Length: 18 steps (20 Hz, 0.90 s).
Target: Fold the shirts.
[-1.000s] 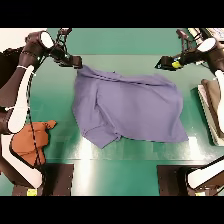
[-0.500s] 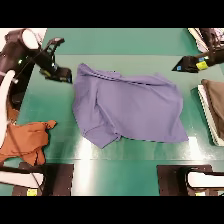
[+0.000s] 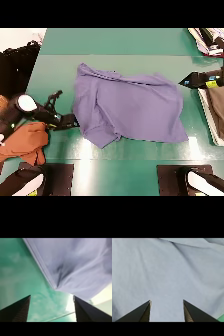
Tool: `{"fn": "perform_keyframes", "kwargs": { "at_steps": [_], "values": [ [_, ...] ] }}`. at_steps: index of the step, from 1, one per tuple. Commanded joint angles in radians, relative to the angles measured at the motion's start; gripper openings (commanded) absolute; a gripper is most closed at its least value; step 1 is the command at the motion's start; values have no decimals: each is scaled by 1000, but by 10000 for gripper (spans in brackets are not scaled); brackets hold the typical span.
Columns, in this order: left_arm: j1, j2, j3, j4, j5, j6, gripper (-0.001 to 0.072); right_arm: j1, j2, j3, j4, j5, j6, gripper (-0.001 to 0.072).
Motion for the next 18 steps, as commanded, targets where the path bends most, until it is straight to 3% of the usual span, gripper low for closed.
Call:
{"fn": "perform_keyframes", "kwargs": {
  "at_steps": [1,5,10,11,12,13,16,17,18],
  "values": [
    [0,39,-154,-135,122,24,606,-1,53,-42,2,-27,0,449],
    [-29,39,-224,-192,202,48,606,-2,71,-42,1,-29,0,449],
    [-220,39,-231,-199,385,30,603,-2,73,-42,1,-20,1,449],
    [-233,39,-231,-197,407,9,567,-2,72,-42,-6,-7,1,449],
    [-233,39,-230,-198,412,7,302,-2,72,-42,-12,14,0,449],
    [-233,39,-230,-198,427,6,151,-8,73,-42,-27,40,1,449],
    [-214,40,-203,-189,419,8,120,-76,95,-100,-87,111,4,449],
    [-204,40,-181,-188,402,26,29,-124,116,-151,-111,123,9,449],
    [-199,40,-153,-180,383,48,23,-174,138,-209,-135,130,12,449]
  ]
}}
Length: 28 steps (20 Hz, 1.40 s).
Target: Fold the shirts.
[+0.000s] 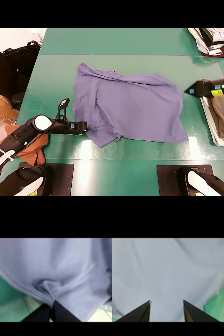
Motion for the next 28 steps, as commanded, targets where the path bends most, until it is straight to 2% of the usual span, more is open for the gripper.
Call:
{"fn": "perform_keyframes", "kwargs": {
  "at_steps": [1,4,7,15,16,18,20,24,28],
  "values": [
    [8,1,68,27,-24,32,23,-145,62,-158,-99,54,9,449],
    [8,1,126,28,-22,33,23,-326,103,-361,-138,61,9,452],
    [8,1,134,28,-25,61,23,-419,65,-494,-134,50,9,451],
    [8,1,134,28,-52,61,23,-327,-83,-567,-83,-72,28,439],
    [8,1,134,28,-51,61,23,-304,-98,-567,-84,-80,28,399],
    [8,1,134,28,-52,61,23,-257,-114,-565,-84,-101,27,235],
    [8,8,141,42,-60,61,22,-209,-111,-548,-84,-109,27,20],
    [22,80,301,181,-148,39,22,-84,-19,-392,-77,-87,27,14],
    [114,122,675,271,-344,45,23,-3,132,-68,-12,-184,28,14]
  ]
}}
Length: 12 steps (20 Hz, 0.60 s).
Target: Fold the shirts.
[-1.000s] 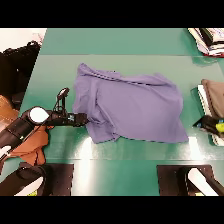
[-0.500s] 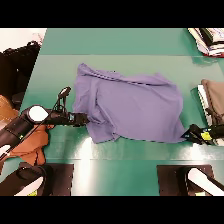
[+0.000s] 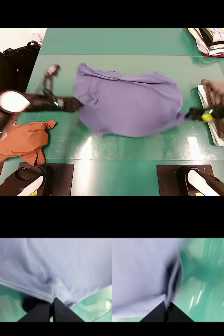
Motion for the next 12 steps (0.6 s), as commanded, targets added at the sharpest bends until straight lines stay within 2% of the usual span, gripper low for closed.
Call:
{"fn": "perform_keyframes", "kwargs": {
  "at_steps": [1,7,10,12],
  "values": [
    [64,28,331,95,-157,10,23,66,113,284,48,-89,2,14],
    [65,28,965,159,-157,11,22,8,174,853,43,-132,2,14],
    [65,28,1179,159,-151,10,21,-86,172,1043,42,-63,2,14],
    [65,28,1247,159,-127,10,21,-150,172,1118,43,-29,2,13]
  ]
}}
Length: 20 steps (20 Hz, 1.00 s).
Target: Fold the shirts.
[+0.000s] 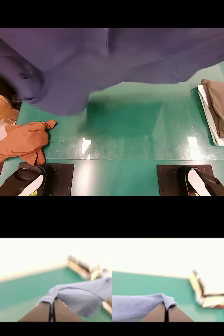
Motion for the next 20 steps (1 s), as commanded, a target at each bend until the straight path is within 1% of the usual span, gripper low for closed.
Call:
{"fn": "perform_keyframes", "kwargs": {
  "at_steps": [1,4,6,7,9,12,14,16,17,18,20],
  "values": [
    [2,0,161,13,35,1,21,-97,-3,181,0,56,1,13],
    [2,-10,103,49,42,1,21,-113,-66,265,4,111,14,13],
    [2,-24,-14,146,39,1,22,-82,-123,249,8,160,21,13],
    [2,-44,-71,215,29,-3,22,-53,-156,207,7,184,23,13],
    [2,-122,-155,285,-11,-33,23,15,-240,113,-11,250,23,13],
    [2,-301,-260,286,-73,-32,23,112,-409,-13,-90,310,42,13],
    [2,-430,-325,277,-69,-32,23,154,-524,-80,-111,310,42,13],
    [2,-578,-351,270,-35,-19,23,182,-661,-117,-114,288,42,13],
    [2,-652,-351,271,12,10,23,191,-726,-116,-114,270,42,13],
    [2,-709,-351,273,74,29,23,193,-783,-110,-114,243,42,13],
    [10,-793,-349,266,238,20,23,193,-896,-47,-100,204,42,13]
  ]
}}
